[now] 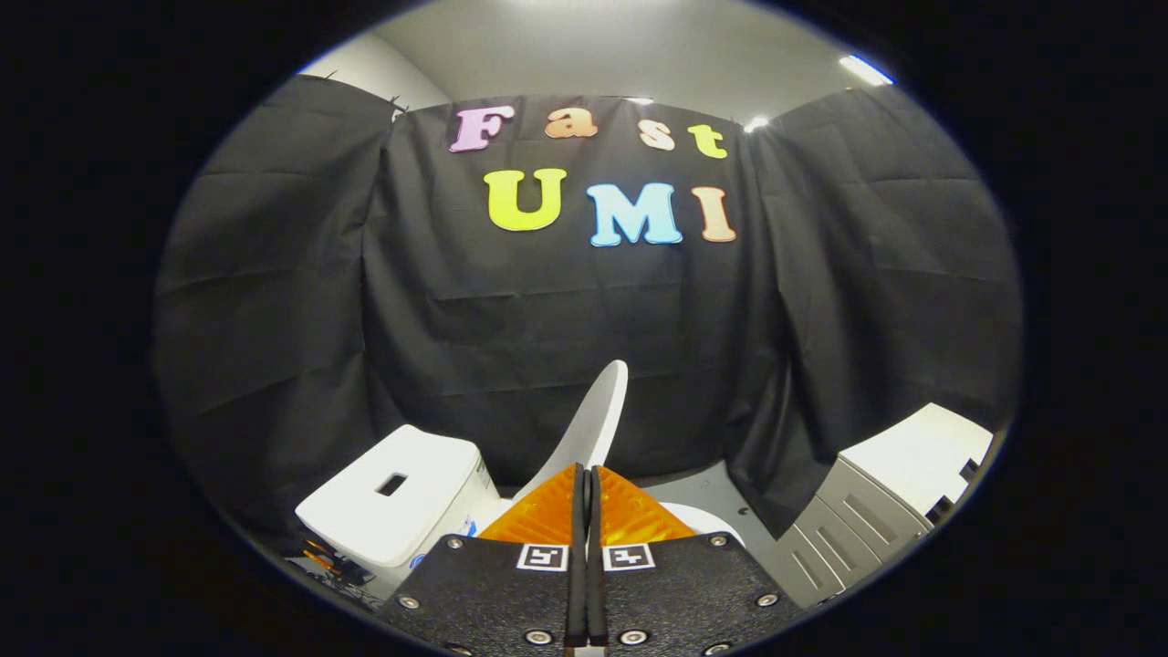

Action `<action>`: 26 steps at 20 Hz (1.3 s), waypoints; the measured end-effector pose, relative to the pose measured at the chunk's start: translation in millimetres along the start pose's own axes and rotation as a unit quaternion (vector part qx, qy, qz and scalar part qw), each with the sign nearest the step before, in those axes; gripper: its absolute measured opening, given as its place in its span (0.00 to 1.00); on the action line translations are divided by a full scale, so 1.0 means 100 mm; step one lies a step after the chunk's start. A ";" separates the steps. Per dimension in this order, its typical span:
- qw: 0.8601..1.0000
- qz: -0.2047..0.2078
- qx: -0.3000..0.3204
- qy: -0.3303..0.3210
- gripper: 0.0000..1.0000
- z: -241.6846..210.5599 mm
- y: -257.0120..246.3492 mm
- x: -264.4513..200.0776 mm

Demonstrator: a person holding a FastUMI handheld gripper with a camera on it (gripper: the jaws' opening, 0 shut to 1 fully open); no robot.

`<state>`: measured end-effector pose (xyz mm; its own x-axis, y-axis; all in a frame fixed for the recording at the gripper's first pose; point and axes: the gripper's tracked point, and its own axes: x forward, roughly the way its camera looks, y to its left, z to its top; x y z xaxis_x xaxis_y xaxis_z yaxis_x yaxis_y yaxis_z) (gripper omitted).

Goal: Open the toilet lid.

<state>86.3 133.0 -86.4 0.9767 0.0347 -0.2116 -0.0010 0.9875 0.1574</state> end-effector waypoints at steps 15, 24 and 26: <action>0.999 0.028 -0.021 -0.026 0.00 0.26 0.89 -0.01; 0.997 0.053 -0.023 -0.042 0.00 0.34 1.59 0.03; 0.997 0.059 -0.028 -0.045 0.00 0.33 1.74 0.05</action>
<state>98.1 300.2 -28.3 0.9845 0.1389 -0.1067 -0.1258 0.9847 0.1206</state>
